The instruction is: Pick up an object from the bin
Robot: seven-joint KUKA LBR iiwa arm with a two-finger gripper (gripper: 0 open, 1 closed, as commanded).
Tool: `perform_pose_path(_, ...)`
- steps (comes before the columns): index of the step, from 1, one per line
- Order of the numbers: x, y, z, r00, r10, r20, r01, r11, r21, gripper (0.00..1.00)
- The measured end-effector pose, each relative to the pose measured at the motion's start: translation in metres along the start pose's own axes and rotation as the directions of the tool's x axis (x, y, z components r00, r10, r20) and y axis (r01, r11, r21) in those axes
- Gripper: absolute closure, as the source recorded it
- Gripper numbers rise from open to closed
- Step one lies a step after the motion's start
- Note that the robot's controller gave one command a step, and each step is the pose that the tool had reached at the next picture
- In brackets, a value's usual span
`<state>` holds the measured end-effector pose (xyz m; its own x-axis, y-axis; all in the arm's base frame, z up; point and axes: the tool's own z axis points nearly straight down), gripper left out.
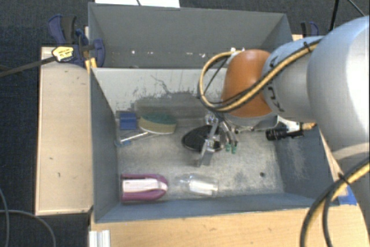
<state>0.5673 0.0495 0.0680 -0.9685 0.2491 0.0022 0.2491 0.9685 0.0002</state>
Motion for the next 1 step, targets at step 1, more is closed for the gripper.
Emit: perform_pose_path(1,-0.0005,-0.0001,-0.0004,1.000,-0.004,0.002,0.004,1.000,0.000,0.00)
